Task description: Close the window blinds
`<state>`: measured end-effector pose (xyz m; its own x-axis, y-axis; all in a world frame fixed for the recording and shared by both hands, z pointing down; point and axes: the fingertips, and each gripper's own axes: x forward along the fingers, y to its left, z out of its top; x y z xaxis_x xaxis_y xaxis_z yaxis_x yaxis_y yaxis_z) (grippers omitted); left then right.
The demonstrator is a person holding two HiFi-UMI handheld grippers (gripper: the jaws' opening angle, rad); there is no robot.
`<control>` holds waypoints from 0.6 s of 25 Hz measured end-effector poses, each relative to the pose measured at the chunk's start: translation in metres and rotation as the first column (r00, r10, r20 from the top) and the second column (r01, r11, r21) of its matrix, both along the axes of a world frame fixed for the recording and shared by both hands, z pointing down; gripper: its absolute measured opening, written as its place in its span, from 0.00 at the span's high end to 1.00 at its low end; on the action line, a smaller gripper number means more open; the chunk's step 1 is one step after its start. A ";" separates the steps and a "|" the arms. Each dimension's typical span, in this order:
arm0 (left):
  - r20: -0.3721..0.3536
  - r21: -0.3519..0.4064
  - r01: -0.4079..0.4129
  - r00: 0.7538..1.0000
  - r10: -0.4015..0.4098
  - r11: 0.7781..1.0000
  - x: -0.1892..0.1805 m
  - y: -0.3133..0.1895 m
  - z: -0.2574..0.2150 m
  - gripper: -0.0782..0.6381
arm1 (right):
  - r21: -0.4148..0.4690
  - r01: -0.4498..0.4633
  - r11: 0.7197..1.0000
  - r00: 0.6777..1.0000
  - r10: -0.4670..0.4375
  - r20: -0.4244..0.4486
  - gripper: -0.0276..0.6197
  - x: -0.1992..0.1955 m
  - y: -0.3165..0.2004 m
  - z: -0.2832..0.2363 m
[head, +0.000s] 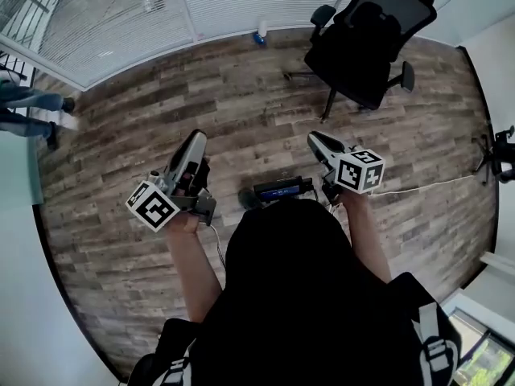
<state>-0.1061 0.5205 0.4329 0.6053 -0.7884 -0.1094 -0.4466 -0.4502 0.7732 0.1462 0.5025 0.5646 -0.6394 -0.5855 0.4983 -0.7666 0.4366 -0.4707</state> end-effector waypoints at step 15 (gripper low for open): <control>0.015 -0.024 0.007 1.000 -0.007 1.000 -0.016 -0.035 0.007 0.80 | -0.055 -0.034 0.998 0.999 0.035 0.018 0.89 -0.012 -0.038 0.020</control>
